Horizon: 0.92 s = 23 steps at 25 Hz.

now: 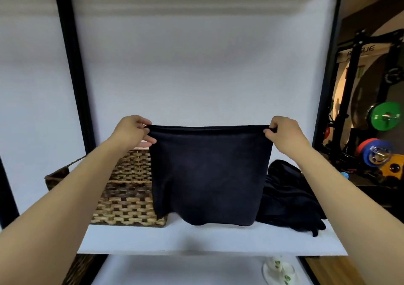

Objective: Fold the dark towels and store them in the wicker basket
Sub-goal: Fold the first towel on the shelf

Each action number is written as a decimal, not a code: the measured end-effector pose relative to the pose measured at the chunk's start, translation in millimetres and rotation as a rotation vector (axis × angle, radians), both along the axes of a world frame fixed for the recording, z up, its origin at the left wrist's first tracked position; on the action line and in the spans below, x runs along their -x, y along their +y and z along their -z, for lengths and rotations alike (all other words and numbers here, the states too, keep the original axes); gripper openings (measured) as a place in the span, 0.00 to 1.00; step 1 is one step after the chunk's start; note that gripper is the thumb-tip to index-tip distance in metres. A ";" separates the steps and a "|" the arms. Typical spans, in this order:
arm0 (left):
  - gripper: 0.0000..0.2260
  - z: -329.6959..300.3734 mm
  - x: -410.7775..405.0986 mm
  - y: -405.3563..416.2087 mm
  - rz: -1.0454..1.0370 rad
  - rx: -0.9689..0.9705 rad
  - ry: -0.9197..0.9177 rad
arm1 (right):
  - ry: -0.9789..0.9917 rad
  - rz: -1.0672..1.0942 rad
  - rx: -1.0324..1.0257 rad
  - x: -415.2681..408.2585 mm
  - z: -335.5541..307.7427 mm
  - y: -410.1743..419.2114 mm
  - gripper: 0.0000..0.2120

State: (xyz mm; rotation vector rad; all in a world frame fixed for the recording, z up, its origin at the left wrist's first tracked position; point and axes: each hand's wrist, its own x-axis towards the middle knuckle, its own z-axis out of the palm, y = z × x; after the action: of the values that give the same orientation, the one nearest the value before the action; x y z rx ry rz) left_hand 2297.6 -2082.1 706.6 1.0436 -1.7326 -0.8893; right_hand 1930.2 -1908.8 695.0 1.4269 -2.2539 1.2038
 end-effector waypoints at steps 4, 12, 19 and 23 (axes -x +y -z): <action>0.07 -11.7 -5.6 7.1 0.045 -0.043 -0.001 | 0.041 -0.062 0.044 -2.9 -20.4 17.9 0.08; 0.07 -12.2 -13.7 10.5 0.037 -0.073 -0.124 | 0.141 0.020 -0.038 5.2 -11.8 29.4 0.07; 0.04 -31.4 -21.2 16.8 0.266 -0.192 -0.046 | -0.190 -0.023 0.192 6.2 -23.0 48.8 0.08; 0.03 -31.5 -10.4 4.7 0.248 -0.174 -0.028 | -0.602 -0.141 0.293 0.5 -25.0 47.7 0.03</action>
State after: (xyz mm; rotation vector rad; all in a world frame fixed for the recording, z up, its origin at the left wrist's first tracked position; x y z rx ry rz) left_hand 2308.1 -2077.3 738.1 0.9691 -1.8609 -1.2044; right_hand 1929.8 -1861.1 720.0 1.2399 -2.1940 2.1444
